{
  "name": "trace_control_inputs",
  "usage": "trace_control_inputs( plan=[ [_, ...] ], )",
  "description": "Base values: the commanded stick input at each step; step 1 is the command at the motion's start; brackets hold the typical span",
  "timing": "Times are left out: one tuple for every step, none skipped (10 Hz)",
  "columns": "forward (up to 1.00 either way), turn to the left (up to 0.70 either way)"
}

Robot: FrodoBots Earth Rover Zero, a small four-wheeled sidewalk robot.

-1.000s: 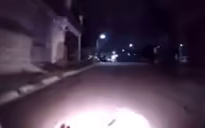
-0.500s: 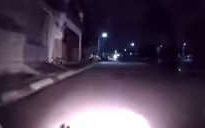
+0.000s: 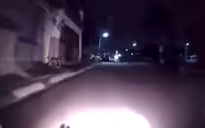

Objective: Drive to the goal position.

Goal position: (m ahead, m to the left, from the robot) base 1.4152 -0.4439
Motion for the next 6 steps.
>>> trace_control_inputs(
  plan=[
    [1.00,0.00],
    [1.00,0.00],
    [1.00,-0.01],
    [1.00,-0.03],
    [1.00,-0.04],
    [1.00,-0.06]
  ],
)
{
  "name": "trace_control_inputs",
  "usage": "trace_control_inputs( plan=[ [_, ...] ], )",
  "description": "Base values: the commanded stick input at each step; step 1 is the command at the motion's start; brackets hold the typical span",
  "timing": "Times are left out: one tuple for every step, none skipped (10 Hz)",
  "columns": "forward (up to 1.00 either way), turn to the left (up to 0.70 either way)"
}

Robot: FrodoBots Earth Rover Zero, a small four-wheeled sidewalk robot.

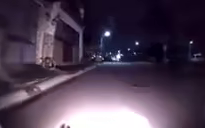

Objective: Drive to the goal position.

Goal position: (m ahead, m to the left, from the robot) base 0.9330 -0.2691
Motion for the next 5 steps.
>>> trace_control_inputs(
  plan=[
    [1.00,-0.08],
    [1.00,-0.09],
    [1.00,-0.11],
    [1.00,-0.12],
    [1.00,-0.14]
  ],
)
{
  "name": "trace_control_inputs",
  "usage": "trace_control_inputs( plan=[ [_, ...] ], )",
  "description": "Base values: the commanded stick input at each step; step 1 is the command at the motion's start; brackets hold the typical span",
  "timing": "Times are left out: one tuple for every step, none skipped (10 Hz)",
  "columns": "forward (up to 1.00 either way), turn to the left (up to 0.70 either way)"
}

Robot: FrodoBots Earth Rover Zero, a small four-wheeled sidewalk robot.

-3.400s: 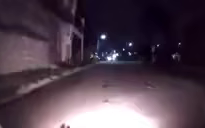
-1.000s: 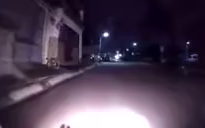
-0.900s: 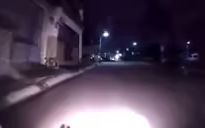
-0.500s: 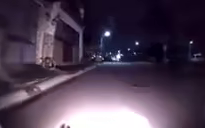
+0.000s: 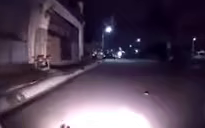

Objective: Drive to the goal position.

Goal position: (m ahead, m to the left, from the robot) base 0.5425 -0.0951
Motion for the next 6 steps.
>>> trace_control_inputs(
  plan=[
    [1.00,-0.16],
    [1.00,-0.17],
    [1.00,-0.19],
    [1.00,-0.20],
    [1.00,-0.22],
    [1.00,-0.24]
  ],
)
